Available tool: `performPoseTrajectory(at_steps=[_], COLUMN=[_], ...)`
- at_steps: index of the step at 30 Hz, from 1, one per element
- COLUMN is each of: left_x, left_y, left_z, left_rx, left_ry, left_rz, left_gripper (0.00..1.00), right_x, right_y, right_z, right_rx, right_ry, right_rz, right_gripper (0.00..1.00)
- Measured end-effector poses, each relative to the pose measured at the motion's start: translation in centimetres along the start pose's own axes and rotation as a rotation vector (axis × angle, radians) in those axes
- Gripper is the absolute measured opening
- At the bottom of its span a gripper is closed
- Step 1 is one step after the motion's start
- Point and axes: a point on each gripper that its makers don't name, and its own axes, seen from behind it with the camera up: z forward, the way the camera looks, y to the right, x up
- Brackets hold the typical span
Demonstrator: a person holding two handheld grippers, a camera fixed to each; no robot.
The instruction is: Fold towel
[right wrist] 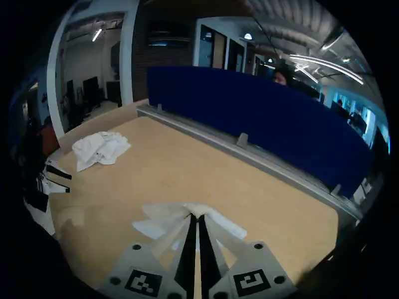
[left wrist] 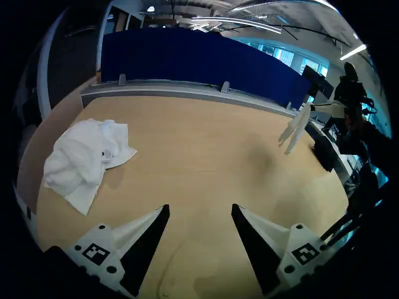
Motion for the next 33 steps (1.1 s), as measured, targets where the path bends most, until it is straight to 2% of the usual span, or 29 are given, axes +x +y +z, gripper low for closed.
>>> performPoseTrajectory(at_steps=[9, 16, 26, 33], left_x=[-0.9, -1.3, -1.3, -1.2], left_y=[2.1, 2.9, 3.5, 4.0], left_z=[0.2, 0.3, 0.2, 0.3], left_rx=[0.028, 0.059, 0.090, 0.099], left_ry=[-0.015, -0.021, -0.021, -0.022], left_rz=[-0.009, -0.003, -0.009, -0.010], left_gripper=[0.92, 0.92, 0.92, 0.92], right_x=[-2.4, -4.7, -7.6, -9.0], right_y=[8.4, 13.6, 18.9, 21.8], right_z=[-3.3, -5.3, -6.9, -7.3], right_rx=[-0.045, -0.070, -0.085, -0.100], right_ry=[-0.016, -0.040, -0.079, -0.105], right_rz=[0.033, 0.050, 0.065, 0.068], right_gripper=[0.03, 0.03, 0.03, 0.03])
